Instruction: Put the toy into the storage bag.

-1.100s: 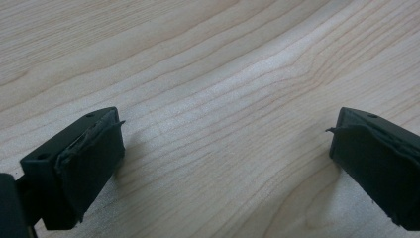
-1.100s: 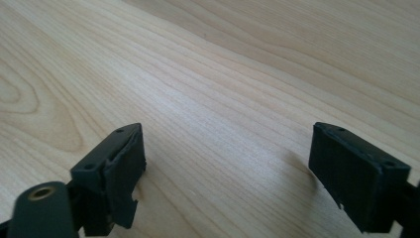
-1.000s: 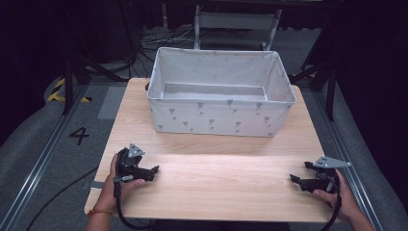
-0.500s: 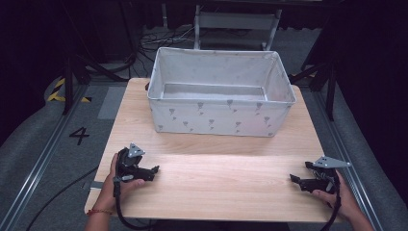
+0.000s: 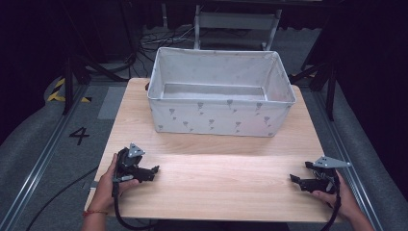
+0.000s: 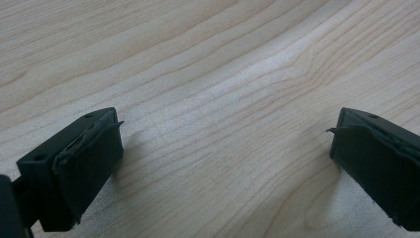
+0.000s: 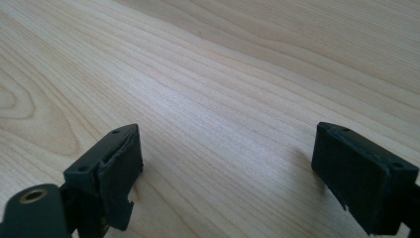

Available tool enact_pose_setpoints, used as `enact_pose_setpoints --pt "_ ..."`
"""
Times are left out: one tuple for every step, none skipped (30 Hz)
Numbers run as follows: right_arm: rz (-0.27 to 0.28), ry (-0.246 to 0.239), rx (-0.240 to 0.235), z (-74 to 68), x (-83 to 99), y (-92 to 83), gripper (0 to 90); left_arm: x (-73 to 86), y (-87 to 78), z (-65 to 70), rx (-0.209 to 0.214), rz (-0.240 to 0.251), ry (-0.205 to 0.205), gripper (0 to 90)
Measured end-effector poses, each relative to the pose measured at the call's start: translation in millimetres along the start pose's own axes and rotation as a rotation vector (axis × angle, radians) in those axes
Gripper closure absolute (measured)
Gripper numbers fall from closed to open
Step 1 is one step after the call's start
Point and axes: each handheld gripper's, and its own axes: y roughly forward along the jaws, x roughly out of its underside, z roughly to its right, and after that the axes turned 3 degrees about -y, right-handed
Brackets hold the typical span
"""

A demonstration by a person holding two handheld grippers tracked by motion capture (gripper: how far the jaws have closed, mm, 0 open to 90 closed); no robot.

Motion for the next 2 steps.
enact_pose_setpoints --pt "0.000 0.000 0.000 0.0 0.0 0.0 12.7 -0.1 -0.1 0.0 0.000 -0.002 0.000 0.2" --pt "0.000 -0.001 0.000 0.0 0.0 0.0 12.7 -0.1 -0.1 0.0 0.000 -0.002 0.000 0.3"
